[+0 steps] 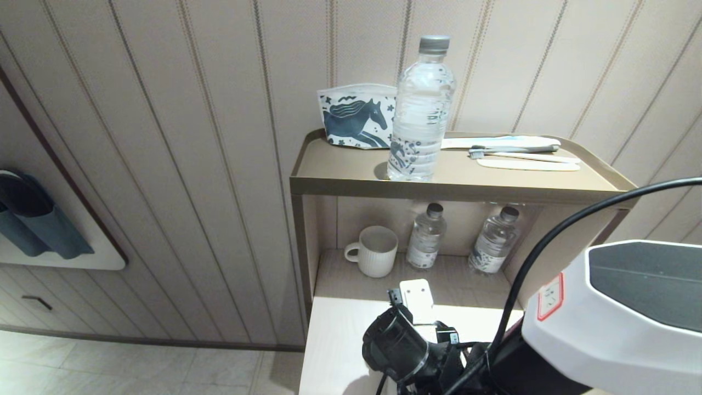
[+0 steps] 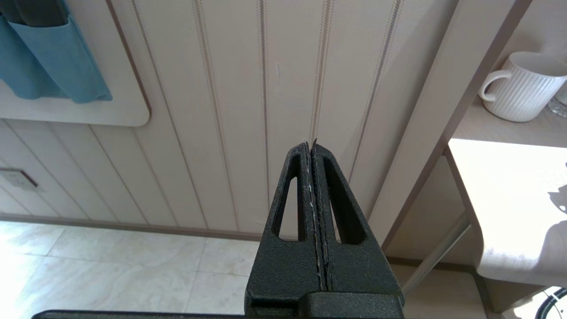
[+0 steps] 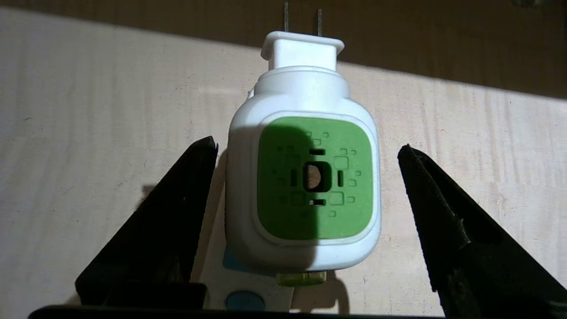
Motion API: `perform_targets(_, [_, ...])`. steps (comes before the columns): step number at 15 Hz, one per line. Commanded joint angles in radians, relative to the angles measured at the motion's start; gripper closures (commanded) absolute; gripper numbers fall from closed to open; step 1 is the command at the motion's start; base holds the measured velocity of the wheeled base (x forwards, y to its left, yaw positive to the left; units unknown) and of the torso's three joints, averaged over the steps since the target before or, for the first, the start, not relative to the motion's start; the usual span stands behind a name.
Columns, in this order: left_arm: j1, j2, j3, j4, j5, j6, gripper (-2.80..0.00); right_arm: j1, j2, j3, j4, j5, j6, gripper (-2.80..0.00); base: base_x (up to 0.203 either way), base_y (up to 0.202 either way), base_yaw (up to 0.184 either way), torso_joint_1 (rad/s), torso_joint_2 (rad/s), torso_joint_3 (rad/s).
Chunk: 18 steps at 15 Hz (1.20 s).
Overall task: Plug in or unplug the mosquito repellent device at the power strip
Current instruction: Insert the plug into the socket
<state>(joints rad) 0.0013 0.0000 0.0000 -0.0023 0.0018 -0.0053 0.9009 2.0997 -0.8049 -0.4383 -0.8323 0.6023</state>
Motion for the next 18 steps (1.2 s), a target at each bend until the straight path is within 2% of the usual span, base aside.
perform_targets(1, [0.0, 0.002, 0.0, -0.001, 0.001, -0.001, 0.0, 0.018, -0.011, 0.011, -0.011, -0.042, 0.002, -2.8, 0.0, 0.0, 0.0, 0.0, 0.0, 0.0])
perform_targets(4, [0.0, 0.002, 0.0, -0.001, 0.0, -0.001, 0.0, 0.034, 0.0, 0.08, -0.154, -0.066, -0.025, -2.8, 0.0, 0.0, 0.0, 0.0, 0.0, 0.0])
perform_targets(8, [0.0, 0.002, 0.0, -0.001, 0.001, -0.001, 0.0, 0.04, 0.059, 0.191, -0.499, -0.149, -0.163, -2.8, 0.0, 0.0, 0.0, 0.0, 0.0, 0.0])
perform_targets(12, [0.0, 0.0, 0.0, -0.001, 0.001, -0.001, 0.0, 0.057, 0.2, 0.31, -1.031, -0.199, -0.378, -2.8, 0.0, 0.0, 0.0, 0.0, 0.0, 0.0])
perform_targets(13, [0.0, 0.0, 0.0, -0.001, 0.001, -0.001, 0.0, 0.06, 0.243, 0.336, -1.12, -0.216, -0.442, -2.8, 0.0, 0.0, 0.0, 0.0, 0.0, 0.0])
perform_targets(16, [0.0, 0.0, 0.0, -0.001, 0.001, -0.001, 0.0, 0.086, 0.208, 0.344, -1.132, -0.237, -0.457, -2.8, 0.0, 0.0, 0.0, 0.0, 0.0, 0.0])
perform_targets(18, [0.0, 0.0, 0.0, -0.001, 0.001, -0.001, 0.0, 0.084, 0.213, 0.338, -1.132, -0.245, -0.437, -2.8, 0.0, 0.0, 0.0, 0.0, 0.0, 0.0])
